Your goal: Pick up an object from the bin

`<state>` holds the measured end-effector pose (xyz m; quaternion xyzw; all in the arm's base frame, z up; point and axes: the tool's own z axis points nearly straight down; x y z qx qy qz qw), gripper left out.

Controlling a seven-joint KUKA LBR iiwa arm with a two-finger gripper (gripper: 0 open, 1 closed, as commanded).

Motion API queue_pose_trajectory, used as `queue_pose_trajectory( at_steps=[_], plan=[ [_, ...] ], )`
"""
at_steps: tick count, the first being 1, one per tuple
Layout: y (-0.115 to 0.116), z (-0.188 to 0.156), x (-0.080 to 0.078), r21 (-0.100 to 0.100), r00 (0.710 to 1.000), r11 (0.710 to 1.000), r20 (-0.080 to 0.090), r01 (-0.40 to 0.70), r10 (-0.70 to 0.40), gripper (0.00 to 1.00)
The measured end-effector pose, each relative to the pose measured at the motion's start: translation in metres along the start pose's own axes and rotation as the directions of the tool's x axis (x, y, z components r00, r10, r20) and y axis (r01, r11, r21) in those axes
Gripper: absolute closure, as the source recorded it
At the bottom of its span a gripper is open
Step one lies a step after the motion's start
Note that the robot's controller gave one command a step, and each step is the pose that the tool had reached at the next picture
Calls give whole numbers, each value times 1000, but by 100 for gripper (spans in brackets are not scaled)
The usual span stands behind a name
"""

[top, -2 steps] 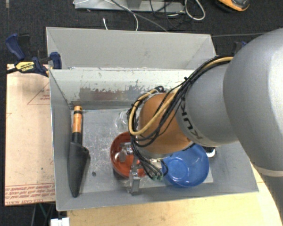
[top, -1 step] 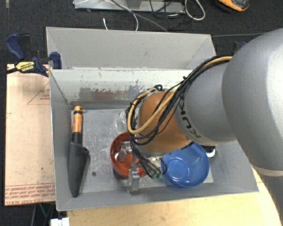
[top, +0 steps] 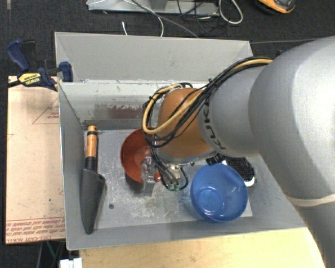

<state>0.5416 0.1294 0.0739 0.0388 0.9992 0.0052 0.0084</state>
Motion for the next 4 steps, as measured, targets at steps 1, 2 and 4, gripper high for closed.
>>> queue_pose_trajectory(
  at_steps=[1,2,4],
  plan=[
    [0,0,0,0,1000,1000,1,0,0,100],
    [-1,-82,0,-2,1000,1000,5,17,-17,100],
    [16,-161,-14,1,999,999,-6,33,-33,100]
  ],
)
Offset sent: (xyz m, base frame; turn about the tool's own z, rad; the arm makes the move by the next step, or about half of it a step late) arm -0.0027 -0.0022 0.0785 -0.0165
